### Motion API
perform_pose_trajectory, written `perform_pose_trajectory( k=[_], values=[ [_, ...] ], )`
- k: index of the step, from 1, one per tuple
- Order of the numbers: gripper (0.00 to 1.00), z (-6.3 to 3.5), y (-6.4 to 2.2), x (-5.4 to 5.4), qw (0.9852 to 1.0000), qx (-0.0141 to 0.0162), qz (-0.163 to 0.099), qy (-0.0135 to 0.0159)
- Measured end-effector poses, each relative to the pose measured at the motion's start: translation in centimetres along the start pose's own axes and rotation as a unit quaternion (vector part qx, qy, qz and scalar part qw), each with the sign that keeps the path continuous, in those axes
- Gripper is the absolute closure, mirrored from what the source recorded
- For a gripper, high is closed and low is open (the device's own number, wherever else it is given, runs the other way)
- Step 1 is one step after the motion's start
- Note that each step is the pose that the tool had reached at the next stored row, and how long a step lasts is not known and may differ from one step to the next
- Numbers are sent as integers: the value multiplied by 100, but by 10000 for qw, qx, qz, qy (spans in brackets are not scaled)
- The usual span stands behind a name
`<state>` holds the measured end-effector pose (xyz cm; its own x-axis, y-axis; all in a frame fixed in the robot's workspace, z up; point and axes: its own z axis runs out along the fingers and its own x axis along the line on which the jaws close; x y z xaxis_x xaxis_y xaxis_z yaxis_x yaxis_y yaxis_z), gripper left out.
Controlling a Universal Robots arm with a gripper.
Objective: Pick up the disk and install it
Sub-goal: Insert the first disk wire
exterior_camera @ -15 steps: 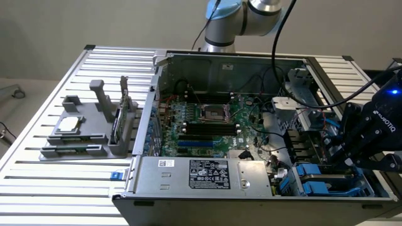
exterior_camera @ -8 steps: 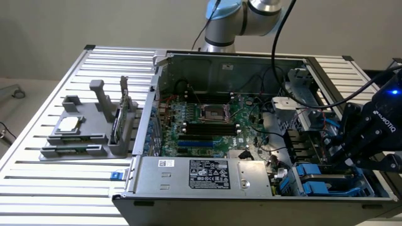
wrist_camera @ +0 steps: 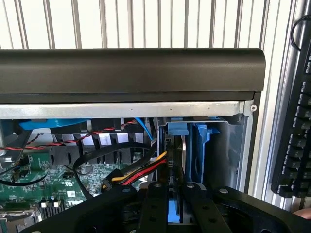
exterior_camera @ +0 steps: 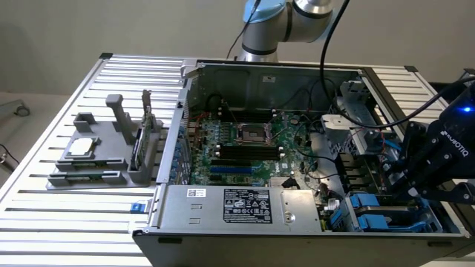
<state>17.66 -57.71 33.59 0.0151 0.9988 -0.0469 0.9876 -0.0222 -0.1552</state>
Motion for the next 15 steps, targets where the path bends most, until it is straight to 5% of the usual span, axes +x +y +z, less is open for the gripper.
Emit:
perform_pose_trajectory(
  k=[9,15],
  values=[
    [83,1,-6,0,9998,-9,-192,-29],
    [83,1,-6,1,9998,-10,-214,-16]
  ],
)
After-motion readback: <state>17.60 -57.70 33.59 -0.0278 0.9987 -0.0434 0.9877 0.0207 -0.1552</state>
